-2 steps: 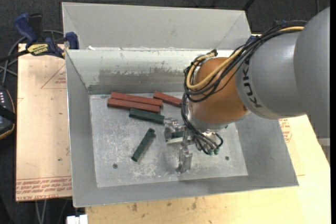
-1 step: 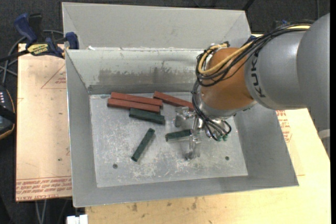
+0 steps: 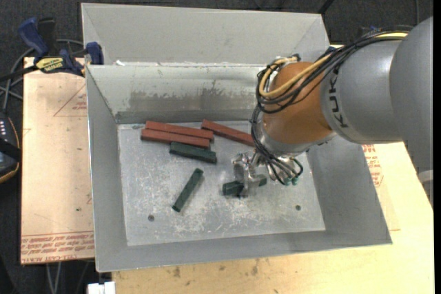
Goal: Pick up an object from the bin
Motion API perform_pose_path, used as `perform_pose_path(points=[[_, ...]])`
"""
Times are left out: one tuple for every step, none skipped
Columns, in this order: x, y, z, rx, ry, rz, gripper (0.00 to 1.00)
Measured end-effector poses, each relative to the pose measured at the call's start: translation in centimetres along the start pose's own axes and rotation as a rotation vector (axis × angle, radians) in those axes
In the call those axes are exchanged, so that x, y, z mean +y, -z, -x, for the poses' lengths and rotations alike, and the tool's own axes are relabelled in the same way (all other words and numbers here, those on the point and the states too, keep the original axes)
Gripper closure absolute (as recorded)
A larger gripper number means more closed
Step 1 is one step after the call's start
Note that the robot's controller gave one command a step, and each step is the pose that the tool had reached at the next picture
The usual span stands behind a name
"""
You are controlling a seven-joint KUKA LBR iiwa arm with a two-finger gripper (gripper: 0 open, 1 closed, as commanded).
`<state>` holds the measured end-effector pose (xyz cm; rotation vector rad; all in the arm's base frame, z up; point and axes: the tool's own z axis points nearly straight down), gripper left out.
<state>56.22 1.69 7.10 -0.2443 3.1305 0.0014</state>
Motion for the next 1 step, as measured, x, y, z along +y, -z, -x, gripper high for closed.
perform_pose_path(points=[[-1.45, 16.28, 0.82, -0.009, 0.237, -0.003, 1.0]])
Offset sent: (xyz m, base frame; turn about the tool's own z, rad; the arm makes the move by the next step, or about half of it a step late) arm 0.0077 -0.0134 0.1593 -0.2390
